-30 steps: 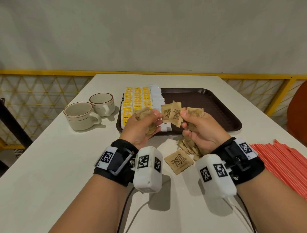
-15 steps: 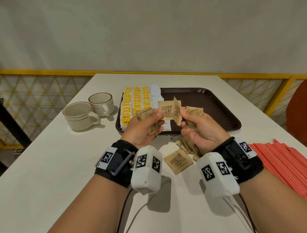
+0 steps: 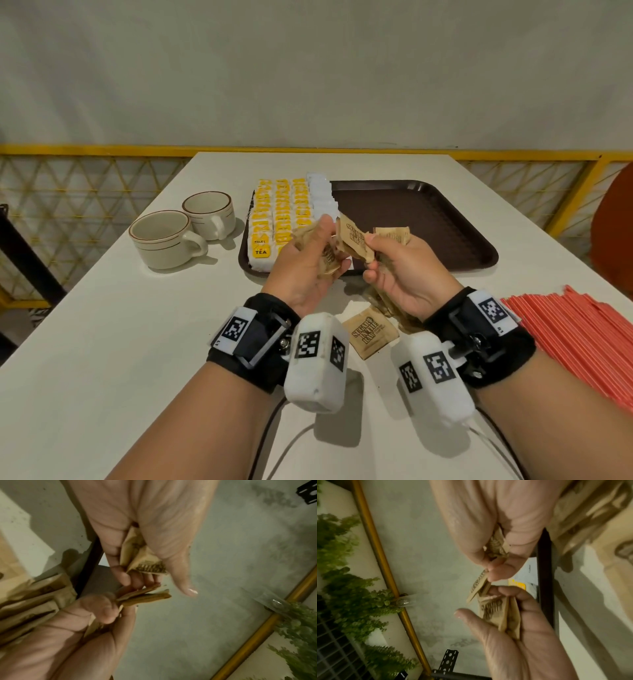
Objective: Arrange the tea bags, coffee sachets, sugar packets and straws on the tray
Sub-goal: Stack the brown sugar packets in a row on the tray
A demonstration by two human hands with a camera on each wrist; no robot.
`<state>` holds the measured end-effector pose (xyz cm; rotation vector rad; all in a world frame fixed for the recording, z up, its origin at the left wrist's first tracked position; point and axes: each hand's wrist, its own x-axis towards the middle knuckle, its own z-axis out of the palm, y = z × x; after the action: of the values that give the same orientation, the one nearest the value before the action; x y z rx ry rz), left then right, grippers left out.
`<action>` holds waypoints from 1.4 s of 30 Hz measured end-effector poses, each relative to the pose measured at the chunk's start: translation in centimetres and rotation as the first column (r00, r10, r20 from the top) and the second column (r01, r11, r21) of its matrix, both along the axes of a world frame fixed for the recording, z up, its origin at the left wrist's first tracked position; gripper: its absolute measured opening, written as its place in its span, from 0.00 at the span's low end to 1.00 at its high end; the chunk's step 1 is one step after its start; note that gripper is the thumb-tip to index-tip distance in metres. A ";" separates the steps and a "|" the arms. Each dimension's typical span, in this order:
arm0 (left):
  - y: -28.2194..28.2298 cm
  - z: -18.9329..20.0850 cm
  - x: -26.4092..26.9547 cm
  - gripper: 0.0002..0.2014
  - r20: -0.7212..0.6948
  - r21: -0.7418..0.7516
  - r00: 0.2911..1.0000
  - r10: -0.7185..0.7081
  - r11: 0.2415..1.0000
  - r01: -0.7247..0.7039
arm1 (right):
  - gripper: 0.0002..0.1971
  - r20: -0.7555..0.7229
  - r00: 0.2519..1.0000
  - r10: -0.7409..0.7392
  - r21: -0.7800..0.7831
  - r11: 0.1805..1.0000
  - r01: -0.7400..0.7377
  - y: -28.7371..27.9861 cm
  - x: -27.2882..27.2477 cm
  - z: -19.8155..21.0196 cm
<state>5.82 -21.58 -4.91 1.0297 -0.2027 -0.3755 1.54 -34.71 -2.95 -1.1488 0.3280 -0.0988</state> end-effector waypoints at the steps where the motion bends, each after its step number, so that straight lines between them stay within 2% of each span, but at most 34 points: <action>1: -0.2 0.0 -0.1 0.26 0.030 -0.016 0.999 0.015 1.000 -0.014 | 0.16 -0.007 1.000 0.004 0.018 1.000 -0.004 0.2 0.0 -0.1; 4: -0.8 -0.4 -0.1 0.34 0.137 -0.040 0.990 0.045 0.998 -0.040 | 0.10 0.006 1.000 0.011 0.029 1.000 -0.011 0.6 0.0 -0.2; 8: -1.0 -0.4 -0.2 0.33 0.174 0.024 0.980 0.094 0.995 -0.099 | 0.04 0.037 0.999 0.030 0.021 0.999 -0.031 1.1 -0.3 -0.1; 13: -0.8 -0.1 0.0 0.15 0.081 0.001 0.990 0.113 0.994 -0.113 | 0.10 0.070 0.992 0.103 0.069 0.992 -0.108 1.8 -0.4 -0.2; 19: -0.6 0.0 -0.1 0.13 0.013 -0.151 0.997 0.074 0.986 -0.071 | 0.10 0.111 0.980 0.167 0.113 0.977 -0.180 1.6 -0.6 0.1; 21: -0.5 0.0 0.2 0.12 -0.028 -0.193 0.993 0.115 0.974 -0.118 | 0.08 0.094 0.982 0.162 0.119 0.978 -0.173 1.4 -0.7 0.4; 24: 0.1 -0.1 1.0 0.15 -0.124 -0.280 0.979 0.160 0.941 -0.189 | 0.15 0.076 0.986 0.147 0.158 0.975 -0.157 0.5 -0.7 0.9; 25: 0.3 -0.2 1.1 0.17 -0.150 -0.282 0.978 0.145 0.942 -0.183 | 0.16 0.076 0.986 0.147 0.169 0.973 -0.158 0.2 -0.6 1.0; 27: 0.5 -0.2 1.2 0.11 -0.182 -0.248 0.979 0.088 0.960 -0.132 | 0.13 0.090 0.984 0.152 0.159 0.973 -0.165 -0.1 -0.5 1.0; 28: 0.5 -0.3 1.3 0.08 -0.200 -0.225 0.978 0.063 0.968 -0.109 | 0.13 0.099 0.984 0.147 0.124 0.979 -0.159 -0.2 -0.4 0.9; 30: 0.2 -0.3 1.0 0.08 -0.245 -0.191 0.969 0.013 0.980 -0.062 | 0.15 0.114 0.988 0.102 -0.009 0.995 -0.102 -0.6 -0.3 0.5; 33: -0.1 -0.5 0.6 0.15 -0.277 -0.181 0.960 -0.046 0.983 -0.005 | 0.14 0.171 0.985 -0.009 -0.223 0.974 0.048 -0.8 -0.1 0.1; 35: -0.3 -0.7 0.6 0.23 -0.286 -0.180 0.958 -0.036 0.983 -0.017 | 0.11 0.242 0.969 -0.046 -0.319 0.940 0.124 -0.8 0.0 -0.1; 36: -0.4 -0.8 0.6 0.22 -0.286 -0.182 0.958 -0.030 0.983 -0.023 | 0.11 0.281 0.958 -0.053 -0.364 0.918 0.157 -0.8 0.0 -0.3; 39: -0.6 -0.7 0.3 0.09 -0.233 -0.179 0.969 -0.083 0.983 0.041 | 0.12 0.358 0.933 -0.036 -0.509 0.830 0.228 -0.8 0.1 -0.6; 40: -0.6 -0.7 0.3 0.09 -0.206 -0.159 0.974 -0.098 0.985 0.065 | 0.12 0.369 0.929 -0.013 -0.544 0.808 0.227 -0.8 0.1 -0.7; 42: -0.8 -0.8 0.2 0.15 -0.166 -0.124 0.981 -0.105 0.989 0.085 | 0.11 0.365 0.928 0.074 -0.599 0.782 0.173 -0.6 0.0 -0.7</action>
<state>6.01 -22.38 -5.69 0.8693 -0.1171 -0.5313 1.55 -35.30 -3.69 -1.7500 -0.0302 -0.5005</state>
